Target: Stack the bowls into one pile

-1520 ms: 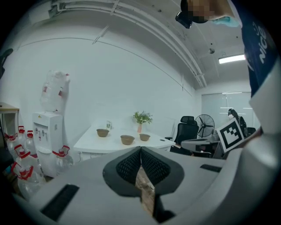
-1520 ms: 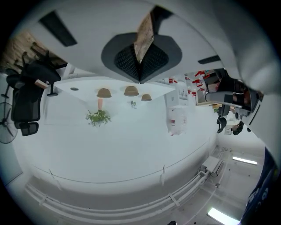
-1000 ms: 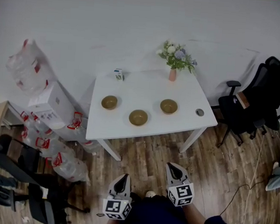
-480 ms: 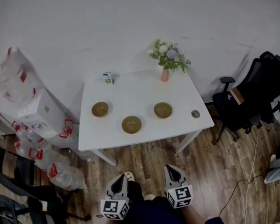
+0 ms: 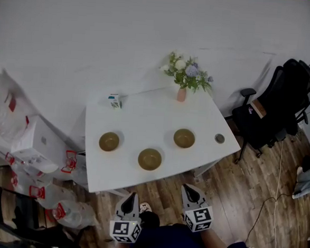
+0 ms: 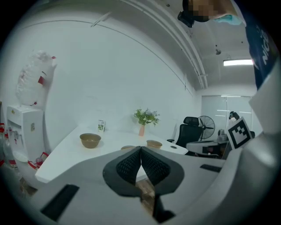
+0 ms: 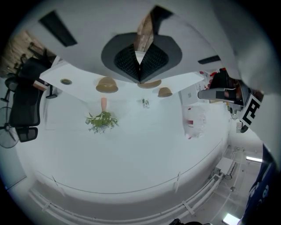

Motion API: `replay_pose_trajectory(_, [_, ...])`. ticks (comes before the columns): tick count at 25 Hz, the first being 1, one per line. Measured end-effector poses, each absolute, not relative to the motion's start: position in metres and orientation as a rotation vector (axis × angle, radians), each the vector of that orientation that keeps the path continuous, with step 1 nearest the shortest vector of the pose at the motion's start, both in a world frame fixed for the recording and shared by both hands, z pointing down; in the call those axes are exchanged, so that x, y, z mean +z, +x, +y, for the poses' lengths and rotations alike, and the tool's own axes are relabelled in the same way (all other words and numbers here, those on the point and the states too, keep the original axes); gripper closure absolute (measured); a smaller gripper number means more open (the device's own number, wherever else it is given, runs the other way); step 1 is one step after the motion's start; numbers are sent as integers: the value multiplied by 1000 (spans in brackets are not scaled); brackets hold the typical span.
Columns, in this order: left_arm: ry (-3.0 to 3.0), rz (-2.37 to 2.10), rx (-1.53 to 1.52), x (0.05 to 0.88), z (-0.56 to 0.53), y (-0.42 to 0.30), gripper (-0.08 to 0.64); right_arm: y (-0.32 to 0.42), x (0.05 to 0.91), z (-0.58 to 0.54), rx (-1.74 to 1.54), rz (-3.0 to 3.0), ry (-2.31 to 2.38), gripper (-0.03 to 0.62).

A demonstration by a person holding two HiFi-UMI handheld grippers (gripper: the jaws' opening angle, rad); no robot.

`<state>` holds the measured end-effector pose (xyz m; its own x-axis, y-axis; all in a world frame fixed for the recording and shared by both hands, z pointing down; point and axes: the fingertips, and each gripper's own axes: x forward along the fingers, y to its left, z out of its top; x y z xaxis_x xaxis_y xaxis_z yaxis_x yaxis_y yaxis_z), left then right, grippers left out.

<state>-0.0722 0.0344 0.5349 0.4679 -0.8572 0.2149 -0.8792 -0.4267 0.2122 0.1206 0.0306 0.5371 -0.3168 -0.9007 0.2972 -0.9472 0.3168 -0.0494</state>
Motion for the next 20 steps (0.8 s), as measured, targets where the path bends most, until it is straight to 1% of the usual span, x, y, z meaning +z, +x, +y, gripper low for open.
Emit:
replay_pose_trajectory(8, [2468, -1416, 84, 531, -31, -101, 541, 95, 528, -24, 279, -2315, 1741, 569])
replay_pose_trajectory(15, [2499, -1379, 82, 530, -60, -121, 542, 80, 530, -45, 324, -2276, 1792, 569])
replay_pose_trajectory(20, [2519, -1342, 87, 532, -71, -122, 542, 73, 540, -50, 378, -2244, 1790, 569])
